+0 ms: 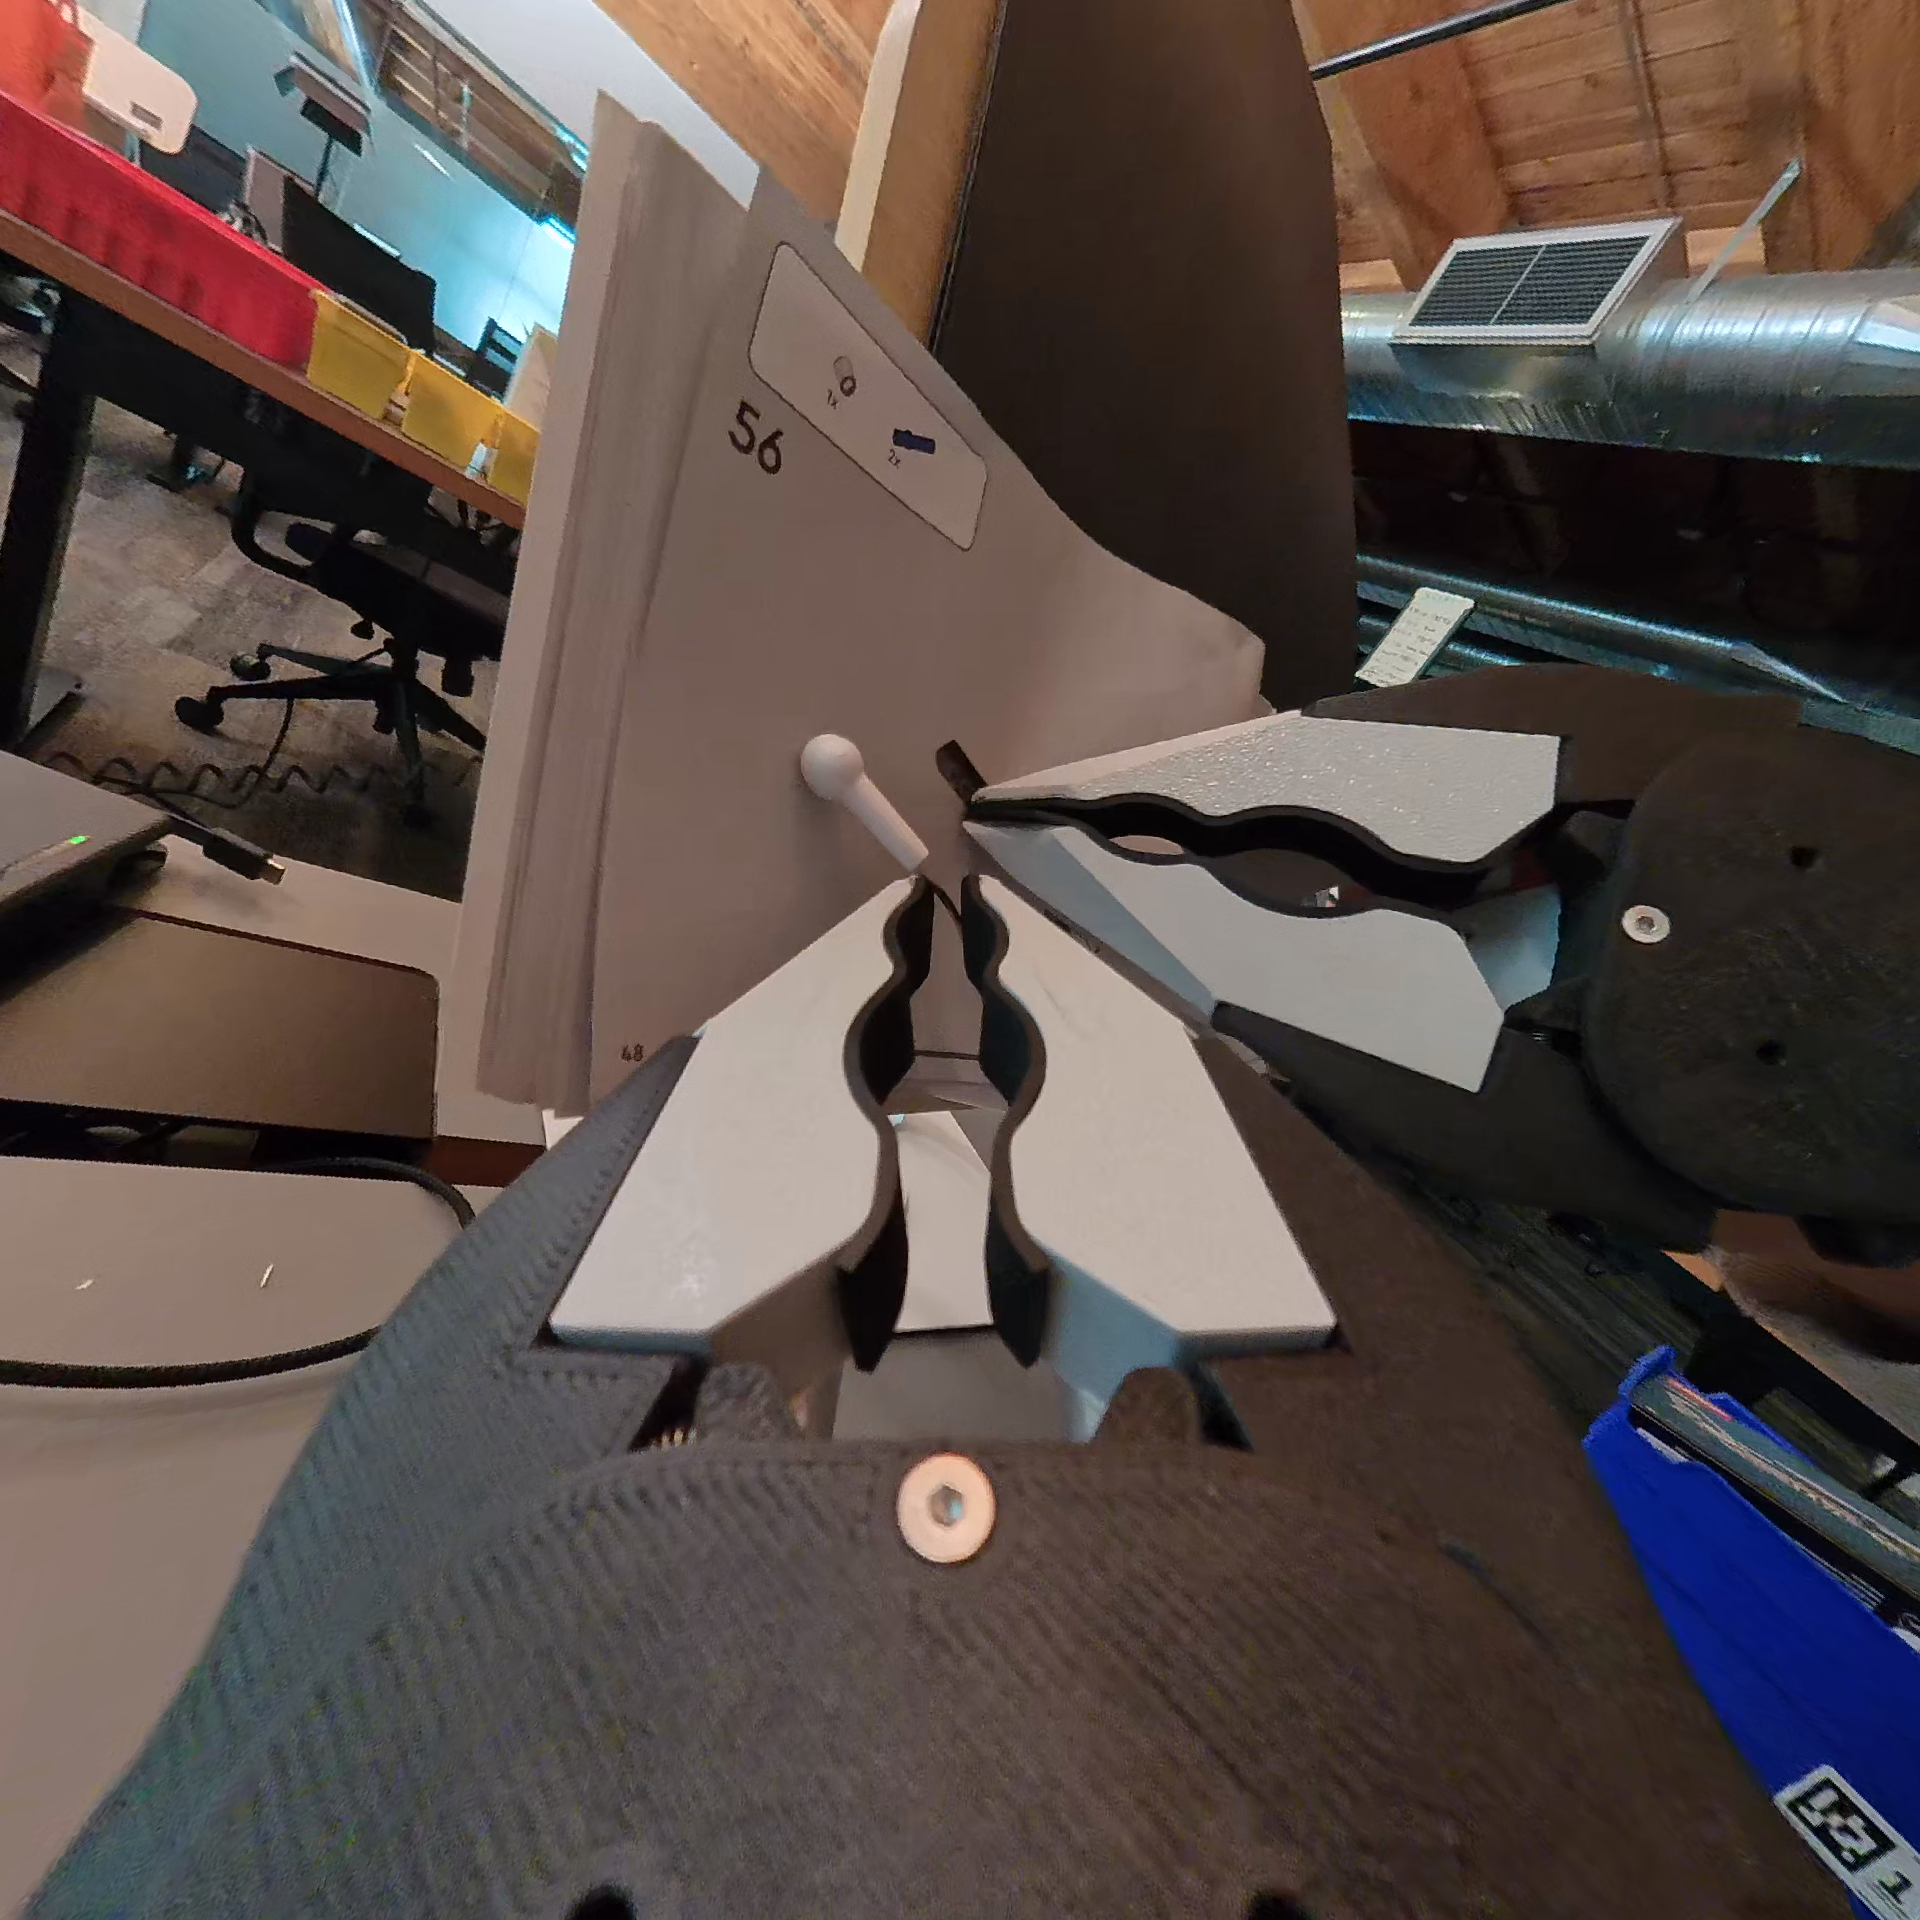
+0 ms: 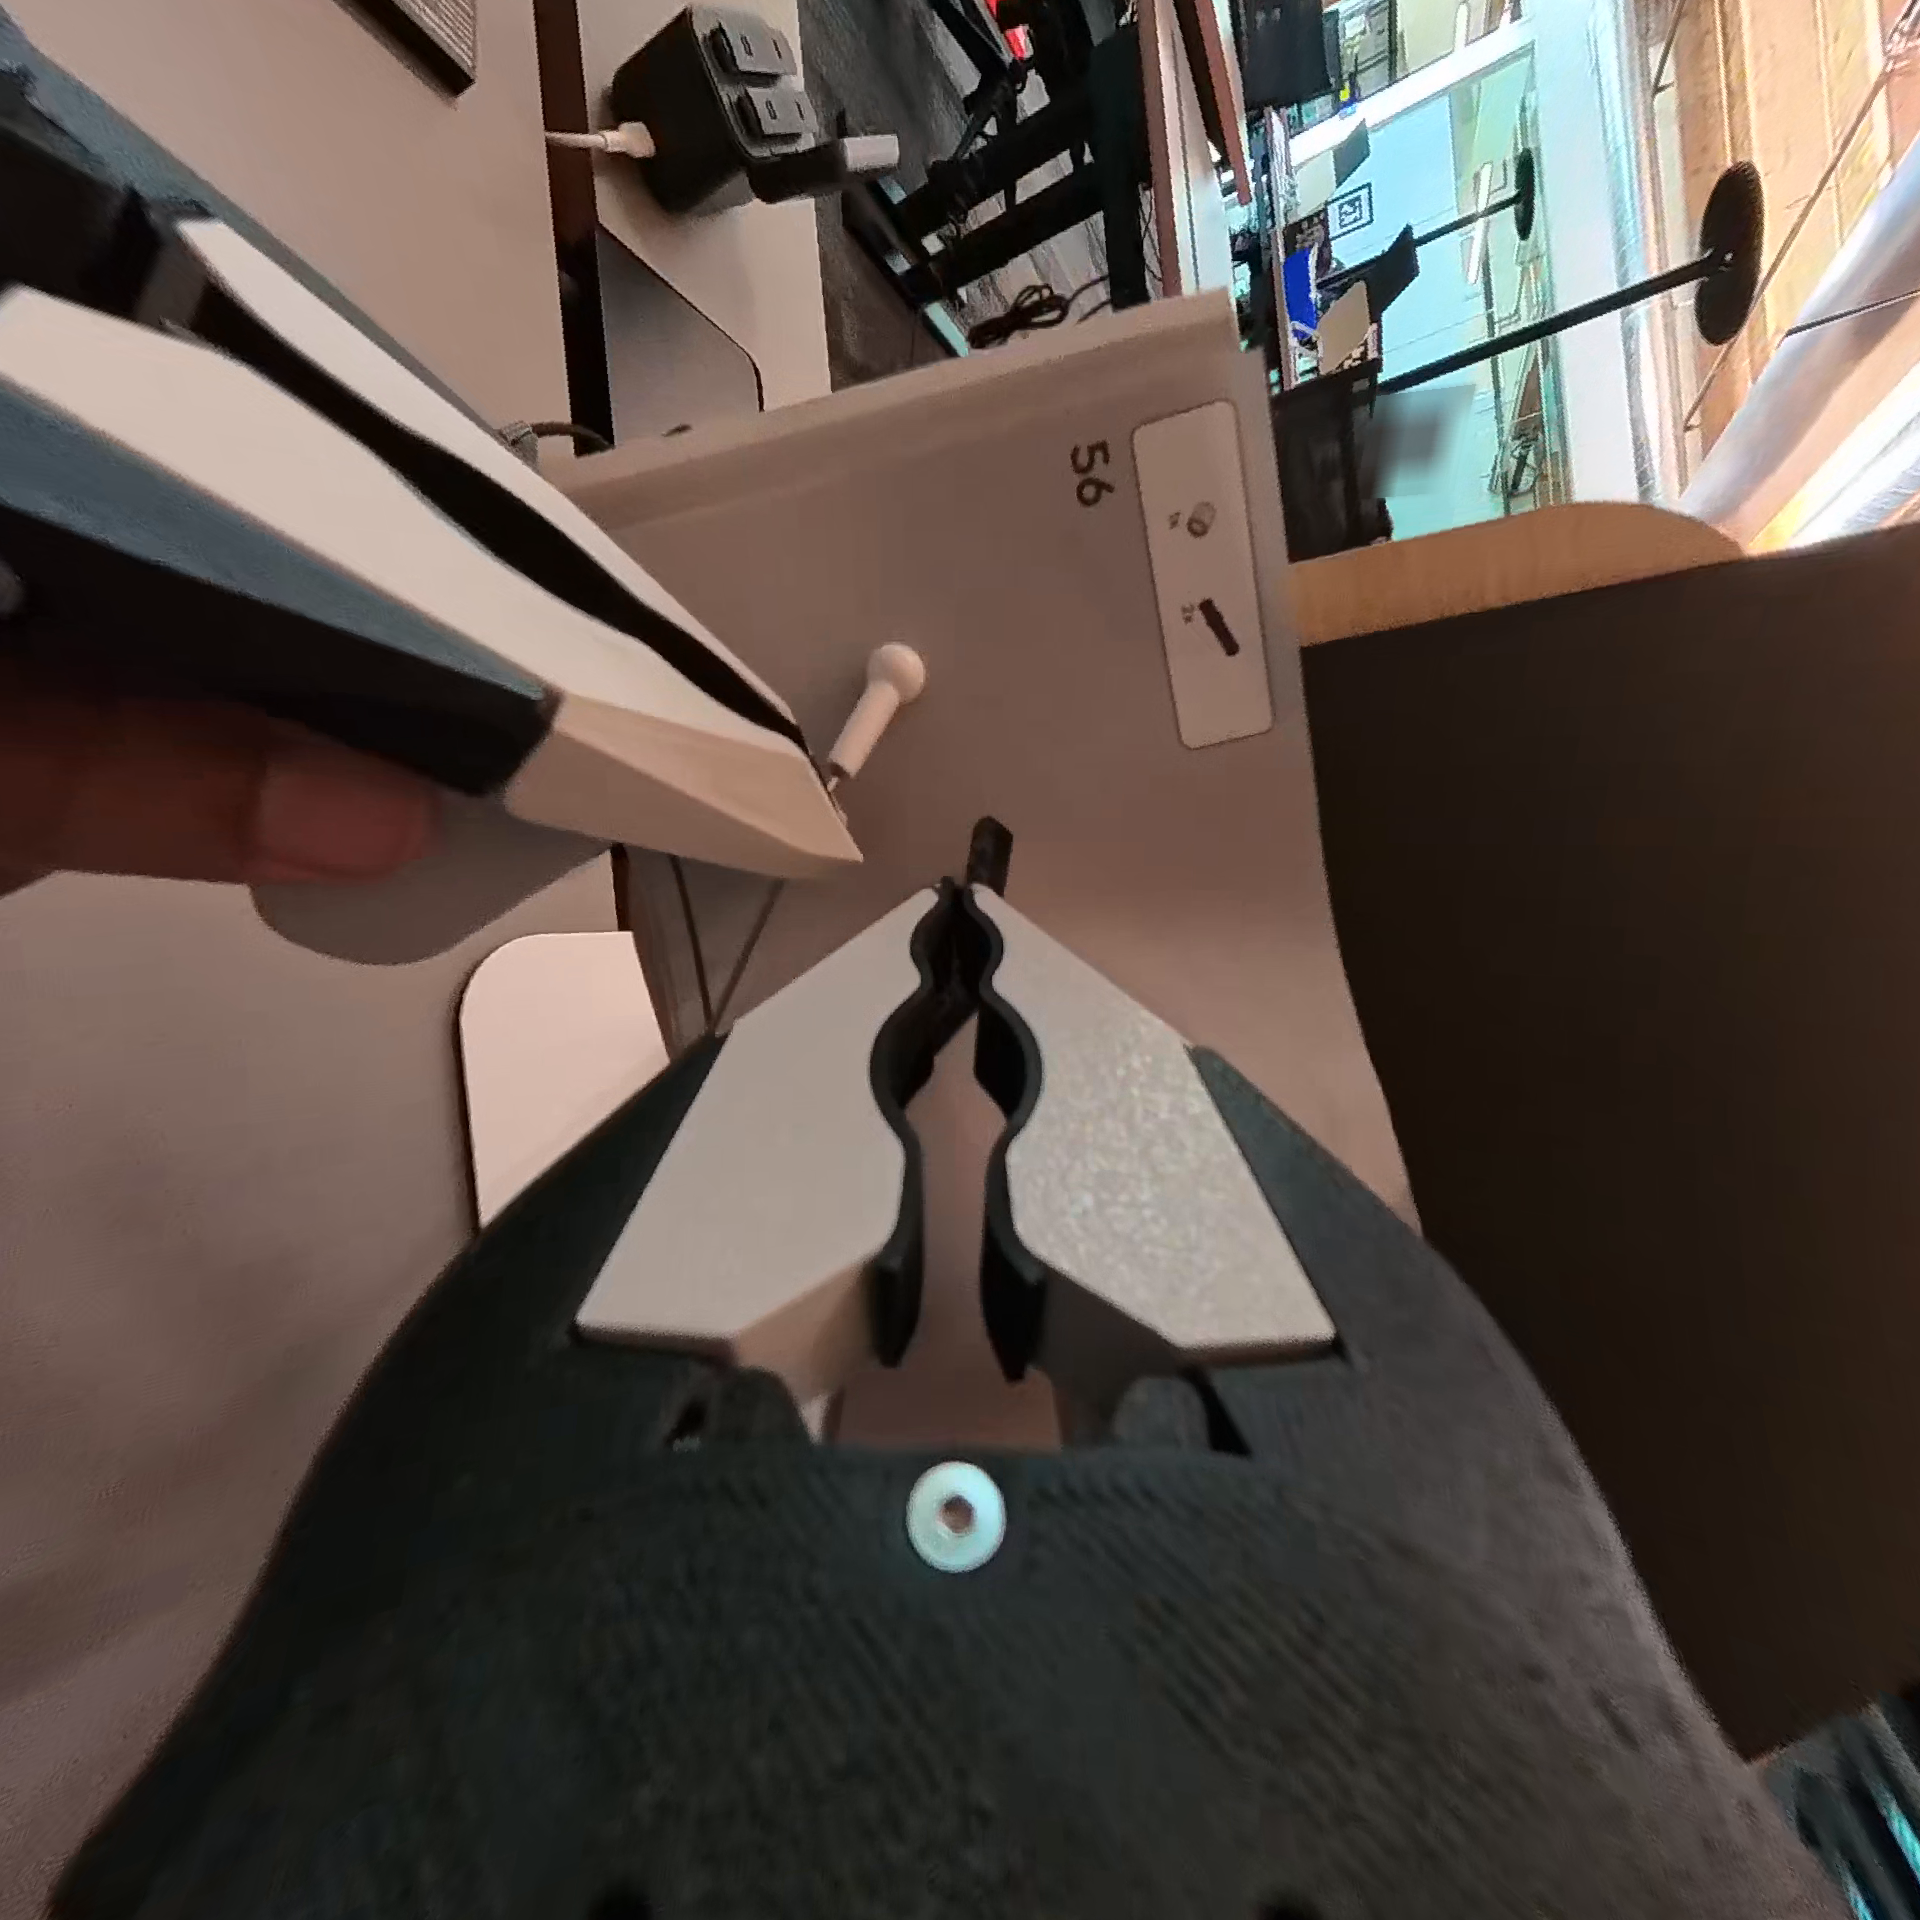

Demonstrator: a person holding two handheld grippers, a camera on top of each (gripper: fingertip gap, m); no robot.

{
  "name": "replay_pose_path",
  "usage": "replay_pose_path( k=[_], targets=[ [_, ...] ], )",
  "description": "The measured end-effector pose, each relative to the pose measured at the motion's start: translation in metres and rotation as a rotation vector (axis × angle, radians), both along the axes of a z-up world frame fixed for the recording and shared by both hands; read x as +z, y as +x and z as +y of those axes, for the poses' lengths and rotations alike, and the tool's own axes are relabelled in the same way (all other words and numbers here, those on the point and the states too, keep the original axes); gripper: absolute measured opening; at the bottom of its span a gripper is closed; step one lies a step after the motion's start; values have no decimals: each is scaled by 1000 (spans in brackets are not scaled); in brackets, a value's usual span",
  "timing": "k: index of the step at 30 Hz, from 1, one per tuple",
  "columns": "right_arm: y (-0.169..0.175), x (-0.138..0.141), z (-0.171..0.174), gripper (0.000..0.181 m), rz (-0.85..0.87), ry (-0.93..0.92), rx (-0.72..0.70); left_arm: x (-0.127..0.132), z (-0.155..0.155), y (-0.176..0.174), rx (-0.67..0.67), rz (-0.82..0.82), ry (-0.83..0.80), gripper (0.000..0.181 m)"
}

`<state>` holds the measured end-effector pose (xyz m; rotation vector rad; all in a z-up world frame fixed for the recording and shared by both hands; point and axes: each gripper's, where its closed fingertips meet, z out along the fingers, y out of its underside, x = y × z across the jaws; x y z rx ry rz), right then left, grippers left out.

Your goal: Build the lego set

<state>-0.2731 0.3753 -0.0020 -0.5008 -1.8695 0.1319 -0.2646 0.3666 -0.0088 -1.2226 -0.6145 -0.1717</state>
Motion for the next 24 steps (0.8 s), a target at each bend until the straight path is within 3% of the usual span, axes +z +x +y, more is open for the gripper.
replay_pose_path(
  k=[7,12,16,19,24],
  targets=[
    [14,12,-10,0,99,-56,13,-1,1,-2,-23,-16,-11,4],
    [60,17,0,0,164,-302,-59,-1,1,-3,-20,-20,-6,5],
    [105,8,36,0,191,-403,-195,-2,3,-6,-36,-22,-38,5],
    [130,11,83,1,257,-491,-352,-3,2,-14,-72,-69,-57,4],
    [159,-1,177,14,433,-975,-693,-3,0,-18,-91,-93,-81,5]
  ],
)
